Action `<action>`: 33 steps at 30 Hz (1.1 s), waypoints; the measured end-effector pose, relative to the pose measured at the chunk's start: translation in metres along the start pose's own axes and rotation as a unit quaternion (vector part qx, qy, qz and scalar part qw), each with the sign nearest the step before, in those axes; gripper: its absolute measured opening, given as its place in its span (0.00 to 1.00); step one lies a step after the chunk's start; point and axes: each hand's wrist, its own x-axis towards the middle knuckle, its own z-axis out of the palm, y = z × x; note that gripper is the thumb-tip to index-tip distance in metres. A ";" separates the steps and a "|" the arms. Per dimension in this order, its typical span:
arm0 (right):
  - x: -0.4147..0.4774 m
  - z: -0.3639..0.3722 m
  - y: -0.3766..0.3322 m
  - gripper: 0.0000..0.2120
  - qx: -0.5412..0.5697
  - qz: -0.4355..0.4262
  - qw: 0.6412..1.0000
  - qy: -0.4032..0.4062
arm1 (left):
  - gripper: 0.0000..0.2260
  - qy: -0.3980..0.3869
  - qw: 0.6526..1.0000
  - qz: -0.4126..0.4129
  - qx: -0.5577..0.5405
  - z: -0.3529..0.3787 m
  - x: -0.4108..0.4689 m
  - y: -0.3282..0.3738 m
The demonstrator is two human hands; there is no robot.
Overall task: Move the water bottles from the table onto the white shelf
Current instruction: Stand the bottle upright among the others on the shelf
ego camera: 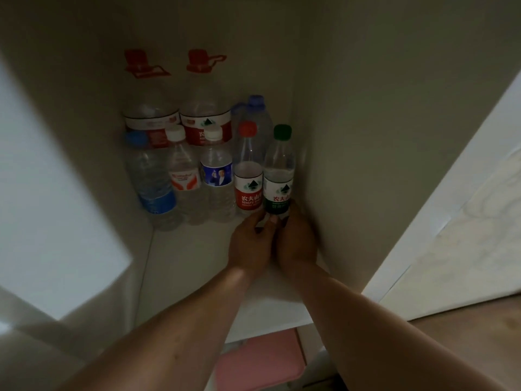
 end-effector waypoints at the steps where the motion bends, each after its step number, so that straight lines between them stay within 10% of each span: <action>1: 0.001 0.001 0.001 0.20 -0.016 0.006 1.000 -0.005 | 0.32 -0.004 1.000 -0.001 -0.002 0.000 0.000 0.000; 15: 0.011 0.003 0.005 0.36 -0.100 -0.001 0.994 -0.053 | 0.20 0.001 0.999 -0.029 0.041 0.003 0.006 0.005; 22: -0.004 -0.005 0.009 0.03 -0.065 -0.013 0.997 -0.025 | 0.12 0.001 0.995 0.013 0.097 0.001 -0.007 0.009; 30: -0.088 -0.081 0.011 0.15 -0.125 -0.018 0.983 -0.131 | 0.08 -0.047 0.982 0.079 0.165 0.017 -0.105 0.033; 33: -0.122 -0.134 0.002 0.03 -0.148 -0.120 0.966 -0.174 | 0.02 -0.013 0.966 0.198 0.164 0.022 -0.149 0.062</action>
